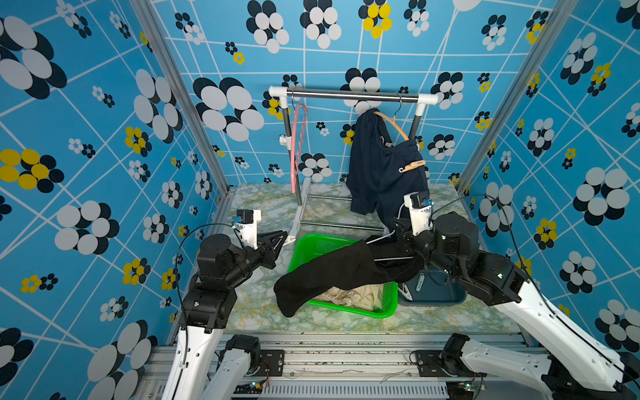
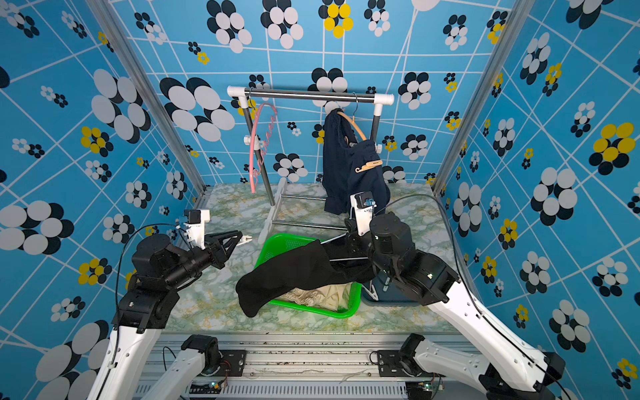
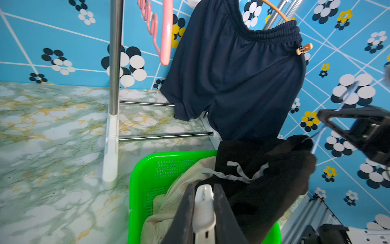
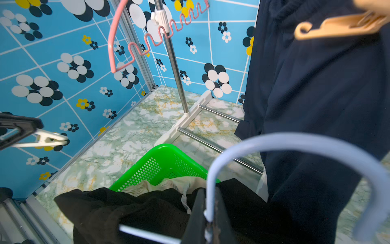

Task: Remove the clothespins securing shorts to the hanger
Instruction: Place the hanger in the basket.

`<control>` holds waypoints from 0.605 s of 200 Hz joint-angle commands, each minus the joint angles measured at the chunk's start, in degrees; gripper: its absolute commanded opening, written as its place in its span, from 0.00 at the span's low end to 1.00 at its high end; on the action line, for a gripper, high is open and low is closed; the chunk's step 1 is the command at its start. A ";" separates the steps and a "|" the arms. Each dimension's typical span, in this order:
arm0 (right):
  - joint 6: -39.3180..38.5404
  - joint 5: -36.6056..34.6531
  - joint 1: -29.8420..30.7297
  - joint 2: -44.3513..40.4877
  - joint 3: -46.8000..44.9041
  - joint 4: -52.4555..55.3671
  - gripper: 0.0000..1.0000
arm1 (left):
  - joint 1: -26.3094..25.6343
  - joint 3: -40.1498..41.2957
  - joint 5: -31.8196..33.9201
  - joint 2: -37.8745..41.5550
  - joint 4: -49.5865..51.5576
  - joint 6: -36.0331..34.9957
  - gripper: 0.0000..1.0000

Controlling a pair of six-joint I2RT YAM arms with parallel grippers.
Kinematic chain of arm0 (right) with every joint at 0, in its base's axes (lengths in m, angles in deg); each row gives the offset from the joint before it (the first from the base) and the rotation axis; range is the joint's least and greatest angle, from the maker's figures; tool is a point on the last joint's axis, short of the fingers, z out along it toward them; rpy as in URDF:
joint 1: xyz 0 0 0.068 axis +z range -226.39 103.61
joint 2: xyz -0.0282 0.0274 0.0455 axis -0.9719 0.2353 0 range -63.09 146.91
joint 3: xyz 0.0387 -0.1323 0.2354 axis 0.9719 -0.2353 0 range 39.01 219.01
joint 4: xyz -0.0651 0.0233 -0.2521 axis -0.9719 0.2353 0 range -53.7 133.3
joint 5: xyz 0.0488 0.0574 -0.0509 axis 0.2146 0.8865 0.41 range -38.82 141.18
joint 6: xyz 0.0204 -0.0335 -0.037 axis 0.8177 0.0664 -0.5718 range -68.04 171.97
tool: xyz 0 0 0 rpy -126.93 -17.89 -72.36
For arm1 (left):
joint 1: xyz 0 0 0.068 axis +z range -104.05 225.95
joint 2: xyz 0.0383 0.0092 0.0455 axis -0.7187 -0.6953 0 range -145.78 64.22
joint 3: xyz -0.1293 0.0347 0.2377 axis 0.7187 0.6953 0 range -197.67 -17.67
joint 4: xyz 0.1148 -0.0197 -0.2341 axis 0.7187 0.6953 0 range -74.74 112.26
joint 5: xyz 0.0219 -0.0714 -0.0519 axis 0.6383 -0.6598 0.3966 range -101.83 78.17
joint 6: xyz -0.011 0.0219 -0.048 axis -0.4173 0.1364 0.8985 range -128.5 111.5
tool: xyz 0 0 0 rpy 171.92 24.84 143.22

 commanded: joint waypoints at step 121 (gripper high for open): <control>5.39 15.98 -0.20 14.13 18.23 7.74 0.00 | 0.24 -2.64 4.39 2.29 1.73 -2.57 0.00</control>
